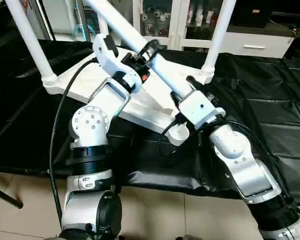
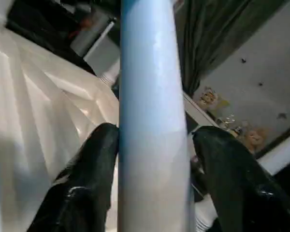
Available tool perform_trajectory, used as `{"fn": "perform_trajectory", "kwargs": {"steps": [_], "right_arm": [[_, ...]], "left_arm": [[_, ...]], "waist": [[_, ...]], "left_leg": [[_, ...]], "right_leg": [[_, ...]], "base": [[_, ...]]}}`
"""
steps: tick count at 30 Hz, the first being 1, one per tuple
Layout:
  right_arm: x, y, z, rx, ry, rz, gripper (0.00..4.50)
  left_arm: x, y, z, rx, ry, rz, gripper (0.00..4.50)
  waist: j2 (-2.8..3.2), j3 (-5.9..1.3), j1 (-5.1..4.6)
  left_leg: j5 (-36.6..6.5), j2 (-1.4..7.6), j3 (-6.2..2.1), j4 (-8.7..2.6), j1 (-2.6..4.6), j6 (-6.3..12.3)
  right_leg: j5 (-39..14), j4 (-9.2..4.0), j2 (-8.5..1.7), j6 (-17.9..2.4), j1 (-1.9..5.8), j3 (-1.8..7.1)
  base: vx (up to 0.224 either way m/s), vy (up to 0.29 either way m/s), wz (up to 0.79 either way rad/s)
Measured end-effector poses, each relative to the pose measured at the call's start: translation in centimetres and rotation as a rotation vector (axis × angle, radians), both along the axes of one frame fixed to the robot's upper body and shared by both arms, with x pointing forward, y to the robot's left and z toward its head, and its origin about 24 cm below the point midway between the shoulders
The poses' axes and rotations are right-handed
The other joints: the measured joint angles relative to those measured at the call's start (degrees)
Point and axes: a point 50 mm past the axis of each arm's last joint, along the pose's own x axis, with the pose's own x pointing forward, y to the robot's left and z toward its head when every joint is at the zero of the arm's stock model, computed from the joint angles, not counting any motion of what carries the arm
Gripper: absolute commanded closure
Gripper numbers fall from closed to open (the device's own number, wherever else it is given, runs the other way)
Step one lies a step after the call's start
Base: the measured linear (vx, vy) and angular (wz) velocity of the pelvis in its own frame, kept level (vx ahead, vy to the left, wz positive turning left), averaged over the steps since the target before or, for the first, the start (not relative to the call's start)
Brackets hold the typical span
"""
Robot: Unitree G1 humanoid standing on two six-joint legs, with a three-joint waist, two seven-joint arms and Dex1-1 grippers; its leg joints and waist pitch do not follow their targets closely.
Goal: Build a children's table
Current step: Pick table leg
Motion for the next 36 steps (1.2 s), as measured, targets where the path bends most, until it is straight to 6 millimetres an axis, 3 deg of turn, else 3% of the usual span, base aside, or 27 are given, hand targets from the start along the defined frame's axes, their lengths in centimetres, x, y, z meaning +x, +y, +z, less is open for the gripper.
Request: {"fn": "perform_trajectory", "kwargs": {"steps": [4,7,11,16,21,27,36], "right_arm": [[0.2,-0.8,0.6,0.181,0.11,0.082,1.18],[0.5,-2.0,0.8,0.37,0.349,0.194,0.89],[0.7,-3.5,1.9,0.461,0.546,0.339,0.56],[0.5,-6.1,3.9,0.448,0.761,0.456,0.53],[-0.4,-6.4,2.8,0.548,0.995,0.633,0.53],[-1.0,-7.2,2.6,0.535,1.105,0.674,0.53],[-1.6,-6.4,1.7,0.492,1.186,0.708,0.53]], "left_arm": [[0.3,0.7,-0.3,0.041,-0.006,0.023,2.75],[0.2,1.1,-0.2,0.114,-0.056,-0.003,2.76],[-0.2,0.9,0.0,0.204,-0.13,-0.13,2.76],[-1.7,0.7,0.7,0.257,-0.245,-0.398,2.76],[-3.4,1.1,1.3,0.25,-0.374,-0.62,2.76],[-4.2,1.0,1.5,0.203,-0.431,-0.75,2.76],[-4.4,0.7,1.4,0.183,-0.453,-0.796,2.77]], "waist": [[0.0,0.0,0.12],[0.0,-0.01,0.2],[0.0,0.0,0.38],[-0.01,-0.01,0.7],[-0.05,0.0,0.7],[-0.13,-0.03,2.07],[-0.16,-0.04,2.08]], "left_leg": [[0.0,0.01,-0.01,0.01,0.0,0.02],[0.0,0.01,-0.01,0.04,0.0,0.07],[0.1,0.01,0.01,0.09,0.0,0.16],[0.1,0.02,0.02,0.13,0.1,0.18],[0.1,0.03,0.05,0.13,0.16,0.14],[0.3,0.03,0.09,0.17,0.15,0.18],[0.3,0.04,0.08,0.17,0.14,0.14]], "right_leg": [[0.0,0.0,0.0,0.0,0.01,-0.01],[0.0,0.01,0.0,-0.1,0.04,-0.01],[0.1,0.08,-0.02,-0.1,0.02,0.0],[0.1,0.19,-0.03,-0.2,0.07,-0.01],[0.1,0.29,-0.03,-0.2,0.04,0.0],[0.2,0.27,-0.07,-0.3,0.09,0.01],[0.2,0.3,-0.07,-0.3,0.07,0.01]], "base": [[0.0,0.0,0.0],[0.0,0.0,0.0],[0.0,0.0,0.0],[0.0,0.0,0.0],[0.0,0.0,0.0],[0.0,0.0,0.0],[0.0,0.0,0.0]]}}
